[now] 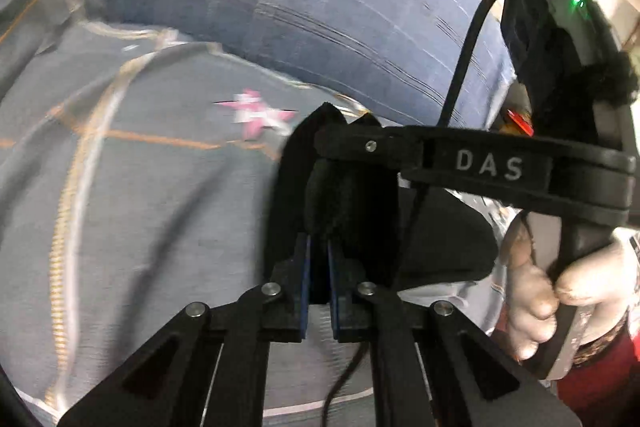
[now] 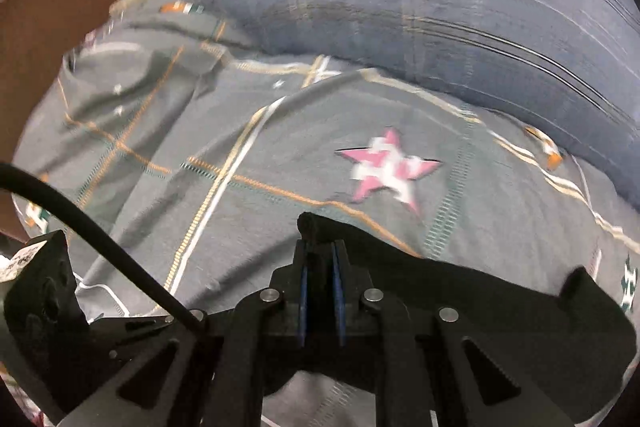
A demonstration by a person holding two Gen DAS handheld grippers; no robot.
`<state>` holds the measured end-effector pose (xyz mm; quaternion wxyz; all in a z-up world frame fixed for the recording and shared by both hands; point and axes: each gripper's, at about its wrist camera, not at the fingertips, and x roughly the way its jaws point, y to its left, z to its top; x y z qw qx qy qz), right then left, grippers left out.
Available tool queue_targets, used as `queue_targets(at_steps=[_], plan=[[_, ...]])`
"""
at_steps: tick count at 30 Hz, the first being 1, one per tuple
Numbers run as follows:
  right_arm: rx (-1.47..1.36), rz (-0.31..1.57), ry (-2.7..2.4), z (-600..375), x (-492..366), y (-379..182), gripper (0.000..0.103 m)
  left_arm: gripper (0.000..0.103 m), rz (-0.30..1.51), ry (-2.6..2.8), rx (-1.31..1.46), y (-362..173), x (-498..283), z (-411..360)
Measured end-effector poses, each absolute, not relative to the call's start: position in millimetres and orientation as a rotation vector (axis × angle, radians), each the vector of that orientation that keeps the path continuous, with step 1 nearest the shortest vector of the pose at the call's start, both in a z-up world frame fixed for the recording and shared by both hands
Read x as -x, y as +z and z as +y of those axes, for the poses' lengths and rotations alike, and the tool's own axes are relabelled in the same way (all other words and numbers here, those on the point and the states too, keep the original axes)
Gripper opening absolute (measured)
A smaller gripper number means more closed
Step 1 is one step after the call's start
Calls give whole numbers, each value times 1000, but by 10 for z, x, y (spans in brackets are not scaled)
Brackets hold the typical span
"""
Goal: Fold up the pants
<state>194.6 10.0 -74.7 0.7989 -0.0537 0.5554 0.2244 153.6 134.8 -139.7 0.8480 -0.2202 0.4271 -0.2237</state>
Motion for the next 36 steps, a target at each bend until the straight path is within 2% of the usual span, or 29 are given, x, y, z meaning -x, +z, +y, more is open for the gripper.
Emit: queue_targets(at_steps=[8, 14, 17, 19, 20, 21, 24, 26, 31, 36], plan=[[-104, 1163, 361, -1199, -2001, -739, 10, 7, 992, -560, 271, -1347, -1829, 47], [-212, 1167, 262, -1956, -2040, -994, 11, 8, 1040, -571, 204, -1514, -1911, -474], [-235, 1194, 239, -2117, -2076, -1192, 13, 16, 1063, -624, 219, -1433, -1729, -424], [-204, 1187, 223, -2148, -2063, -1263, 13, 29, 1055, -646, 229, -1354, -1612, -325], [-211, 1180, 229, -2170, -2059, -1272, 13, 43, 1045, -663, 246, -1309, -1540, -235], [-224, 1178, 234, -2190, -2053, -1278, 13, 48, 1034, -675, 267, -1257, -1463, -140], [-289, 1172, 243, -2280, -2024, -1259, 23, 48, 1001, -646, 277, -1148, -1383, 94], [-321, 1141, 205, -2385, -1953, -1141, 40, 49, 977, -592, 274, -1112, -1424, 235], [-446, 986, 192, -2577, -1710, -778, 43, 49, 989, -516, 346, -1241, -1680, 366], [-735, 1019, 471, -2436, -1731, -945, 43, 49, 1019, -458, 343, -1482, -1843, 278]])
